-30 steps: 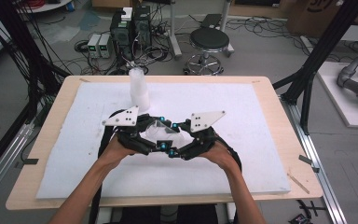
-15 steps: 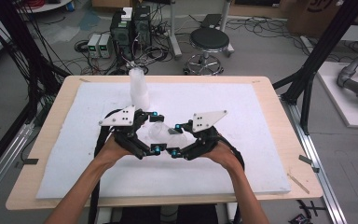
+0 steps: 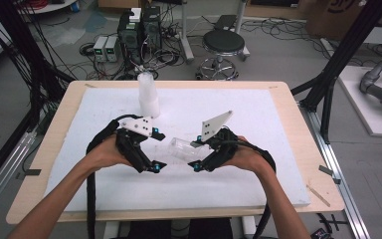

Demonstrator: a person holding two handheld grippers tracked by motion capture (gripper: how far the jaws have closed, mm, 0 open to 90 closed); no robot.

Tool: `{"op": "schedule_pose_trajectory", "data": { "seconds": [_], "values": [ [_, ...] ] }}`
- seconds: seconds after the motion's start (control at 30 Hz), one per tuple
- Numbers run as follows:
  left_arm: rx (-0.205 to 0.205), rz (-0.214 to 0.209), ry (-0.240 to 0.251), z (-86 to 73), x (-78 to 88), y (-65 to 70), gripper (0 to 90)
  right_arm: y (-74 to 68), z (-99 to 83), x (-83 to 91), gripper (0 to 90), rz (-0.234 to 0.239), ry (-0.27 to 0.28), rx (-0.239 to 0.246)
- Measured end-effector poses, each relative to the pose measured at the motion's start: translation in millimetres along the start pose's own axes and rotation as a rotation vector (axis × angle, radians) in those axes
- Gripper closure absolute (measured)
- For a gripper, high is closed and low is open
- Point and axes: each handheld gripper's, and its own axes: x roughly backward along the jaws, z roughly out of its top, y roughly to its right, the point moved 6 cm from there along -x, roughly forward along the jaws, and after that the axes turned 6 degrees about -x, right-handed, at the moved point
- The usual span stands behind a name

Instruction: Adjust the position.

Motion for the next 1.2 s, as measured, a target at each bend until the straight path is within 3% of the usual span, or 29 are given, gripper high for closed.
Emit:
{"op": "schedule_pose_trajectory", "data": {
  "seconds": [0.03, 0.07, 0.1, 0.13, 0.2, 0.23, 0.27, 0.43, 0.47, 0.87, 1.2],
  "values": [
    [0.0, -0.005, -0.044, -2.0, -0.7, 0.5, 6.8, -0.5, 0.1, -0.7, 34.1, -0.002, -0.03, 0.002],
    [-0.011, -0.003, -0.127, -5.8, -1.9, 0.7, 7.7, -1.0, 0.1, -1.3, 34.1, -0.002, -0.061, 0.004],
    [-0.016, -0.004, -0.162, -7.4, -2.6, 0.8, 9.8, -1.5, 0.1, -2.1, 34.0, -0.001, -0.088, 0.008],
    [-0.016, -0.004, -0.162, -7.4, -2.6, 0.8, 10.8, -2.0, -0.3, -2.6, 34.0, 0.003, -0.121, 0.007],
    [-0.011, -0.013, -0.21, -10.0, -3.2, 0.3, 10.8, -2.4, -0.7, -4.9, 34.0, 0.002, -0.169, 0.017],
    [-0.002, -0.021, -0.219, -10.4, -3.3, 0.3, 10.8, -2.4, -0.7, -4.9, 34.0, 0.002, -0.169, 0.017],
    [0.002, -0.022, -0.222, -10.0, -3.7, -0.5, 10.8, -2.6, -0.4, -6.8, 34.0, 0.0, -0.204, 0.023],
    [0.007, -0.028, -0.24, -9.4, -4.9, -2.0, 10.8, -0.6, 2.3, -9.8, 34.0, -0.006, -0.223, 0.045],
    [0.011, -0.033, -0.25, -9.5, -6.0, -1.6, 10.9, -1.9, 1.9, -9.7, 34.0, -0.005, -0.239, 0.026],
    [-0.023, -0.047, -0.241, 6.6, -26.9, 0.8, 13.5, -0.3, 3.3, -15.5, 34.0, -0.004, -0.256, 0.034],
    [-0.031, -0.055, -0.236, 12.1, -37.3, 4.2, 22.2, -1.6, 2.2, -16.0, 34.0, 0.005, -0.264, 0.036]
  ]
}}
